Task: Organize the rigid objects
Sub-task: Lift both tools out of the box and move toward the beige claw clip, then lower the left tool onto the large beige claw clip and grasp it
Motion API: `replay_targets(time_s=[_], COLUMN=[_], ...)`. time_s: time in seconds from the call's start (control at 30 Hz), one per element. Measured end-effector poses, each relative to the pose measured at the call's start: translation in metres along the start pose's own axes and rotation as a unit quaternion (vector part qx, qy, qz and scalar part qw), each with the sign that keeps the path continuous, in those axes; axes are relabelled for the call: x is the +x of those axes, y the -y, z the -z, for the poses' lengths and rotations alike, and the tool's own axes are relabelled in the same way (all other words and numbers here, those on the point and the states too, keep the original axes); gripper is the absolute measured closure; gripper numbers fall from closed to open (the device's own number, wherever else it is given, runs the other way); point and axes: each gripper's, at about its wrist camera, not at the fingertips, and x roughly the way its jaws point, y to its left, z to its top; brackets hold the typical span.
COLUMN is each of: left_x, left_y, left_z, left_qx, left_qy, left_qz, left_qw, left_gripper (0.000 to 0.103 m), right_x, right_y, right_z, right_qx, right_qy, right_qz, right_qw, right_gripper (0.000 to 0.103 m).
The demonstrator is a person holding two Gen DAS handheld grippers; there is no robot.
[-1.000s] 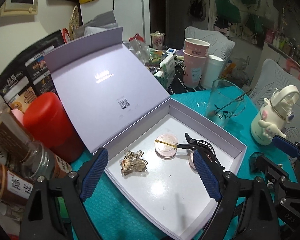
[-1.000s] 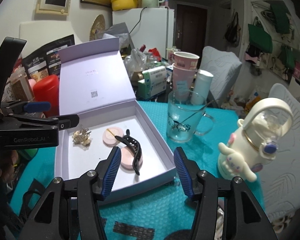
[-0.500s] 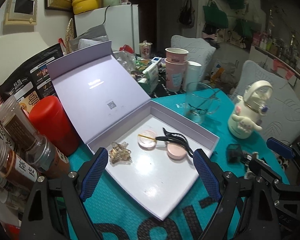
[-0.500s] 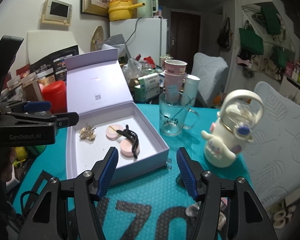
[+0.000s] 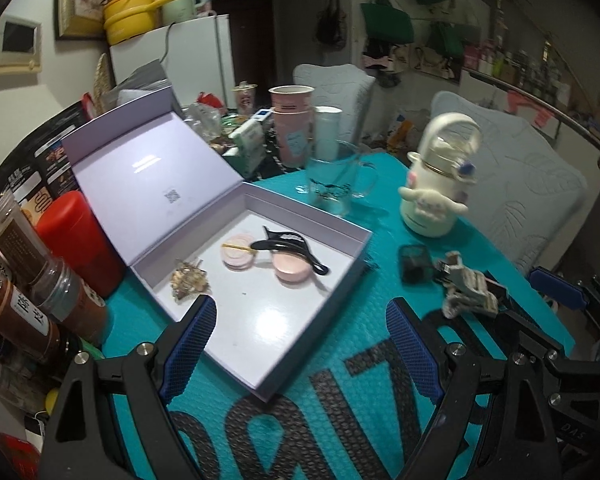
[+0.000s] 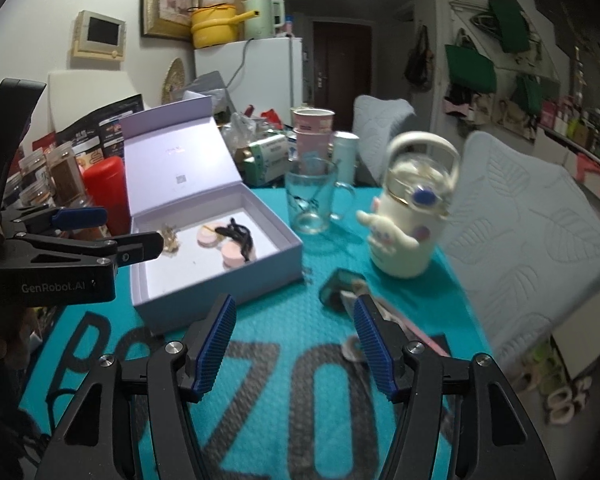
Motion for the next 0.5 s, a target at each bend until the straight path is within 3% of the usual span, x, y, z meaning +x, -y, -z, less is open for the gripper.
replay_targets(time_s=[0.5], left_x=[0.011], left_y=[0.064], left_z=[0.015], left_qx=[0.047], left_qy=[-0.020], left_qz=[0.078], left_qw=[0.9956], left_gripper=[0.015], right_x=[-0.024], right_y=[0.045], right_z=[0.041], right_qx=[0.060], right_qy=[-0.014], right_qz=[0.045], right_qw=[0.997], right_gripper=[0.041])
